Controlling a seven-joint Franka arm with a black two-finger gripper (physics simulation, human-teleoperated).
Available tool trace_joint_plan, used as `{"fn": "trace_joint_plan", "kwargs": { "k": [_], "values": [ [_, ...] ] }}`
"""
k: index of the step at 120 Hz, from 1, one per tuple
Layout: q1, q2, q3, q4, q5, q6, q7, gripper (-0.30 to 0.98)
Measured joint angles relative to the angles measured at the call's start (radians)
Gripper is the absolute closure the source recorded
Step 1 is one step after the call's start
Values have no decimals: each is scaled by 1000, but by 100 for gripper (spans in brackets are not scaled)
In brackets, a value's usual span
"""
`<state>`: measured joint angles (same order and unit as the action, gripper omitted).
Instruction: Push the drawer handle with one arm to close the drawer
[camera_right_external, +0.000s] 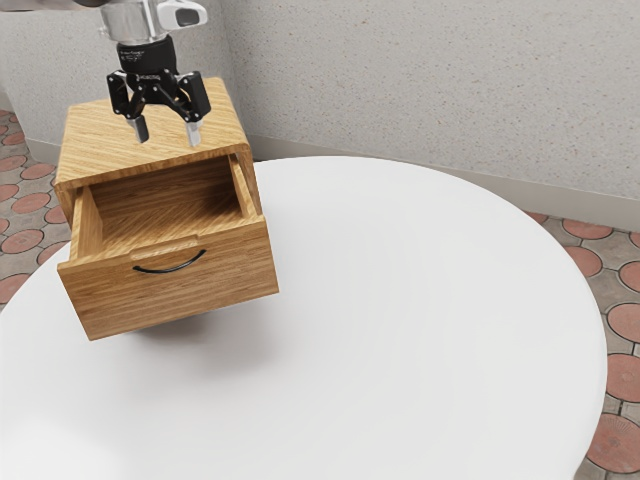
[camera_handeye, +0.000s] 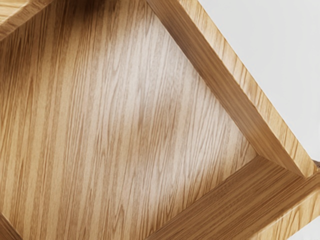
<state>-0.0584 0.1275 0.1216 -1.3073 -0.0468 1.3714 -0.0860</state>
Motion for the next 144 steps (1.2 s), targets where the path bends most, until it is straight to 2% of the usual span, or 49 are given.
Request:
{"fn": "trace_joint_plan", "kwargs": {
  "k": [26, 36, 42, 51, 62, 73, 82, 94, 103, 117, 136, 144],
  "values": [
    [2, 1, -1, 1, -1, 0, 13, 0],
    [-7, -10, -4, 142, 5, -29, 12, 0],
    [-45, -41, -22, 196, 31, -49, -9, 0],
    [-112, -63, -110, 222, 124, -69, -69, 0],
    [-211, -57, -138, 227, 183, -83, -134, 0],
    [-167, -57, -147, 212, 130, -101, -217, 0],
    [-69, -86, -172, 129, 94, -106, -305, 0],
    [29, -205, -204, -141, 73, -25, -423, 0],
    [-9, -220, -218, -246, 64, 39, -511, 0],
    [-68, -206, -220, -286, 29, 100, -646, 0],
    [-41, -289, -216, -433, 0, 179, -775, 0],
    [-14, -344, -241, -495, -3, 211, -812, 0]
  ]
}}
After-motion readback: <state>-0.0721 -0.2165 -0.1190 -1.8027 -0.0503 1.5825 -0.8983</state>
